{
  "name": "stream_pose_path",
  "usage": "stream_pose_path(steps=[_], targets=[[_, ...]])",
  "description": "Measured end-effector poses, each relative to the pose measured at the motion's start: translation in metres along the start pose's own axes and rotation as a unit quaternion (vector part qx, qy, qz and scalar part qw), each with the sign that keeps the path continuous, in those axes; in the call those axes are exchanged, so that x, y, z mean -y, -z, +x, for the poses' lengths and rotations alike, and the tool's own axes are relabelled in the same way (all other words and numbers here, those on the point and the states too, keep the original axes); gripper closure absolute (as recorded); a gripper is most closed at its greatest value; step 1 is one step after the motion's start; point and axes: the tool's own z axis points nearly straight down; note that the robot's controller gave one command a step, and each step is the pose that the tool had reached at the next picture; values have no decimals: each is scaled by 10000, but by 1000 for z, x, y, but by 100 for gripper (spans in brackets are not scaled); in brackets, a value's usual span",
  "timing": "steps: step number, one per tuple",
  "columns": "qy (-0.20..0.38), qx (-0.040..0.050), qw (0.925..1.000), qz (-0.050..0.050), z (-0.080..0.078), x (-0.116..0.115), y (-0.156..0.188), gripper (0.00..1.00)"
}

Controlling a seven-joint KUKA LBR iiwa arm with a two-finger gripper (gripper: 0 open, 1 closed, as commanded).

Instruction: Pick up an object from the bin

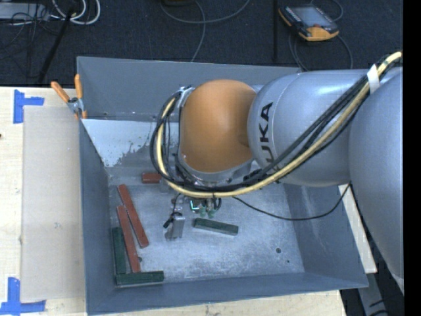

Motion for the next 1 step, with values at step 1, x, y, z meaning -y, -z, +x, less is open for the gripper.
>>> stream_pose_path(steps=[1], targets=[[1791, 62, 9838, 16, -65, 70, 1, 0]])
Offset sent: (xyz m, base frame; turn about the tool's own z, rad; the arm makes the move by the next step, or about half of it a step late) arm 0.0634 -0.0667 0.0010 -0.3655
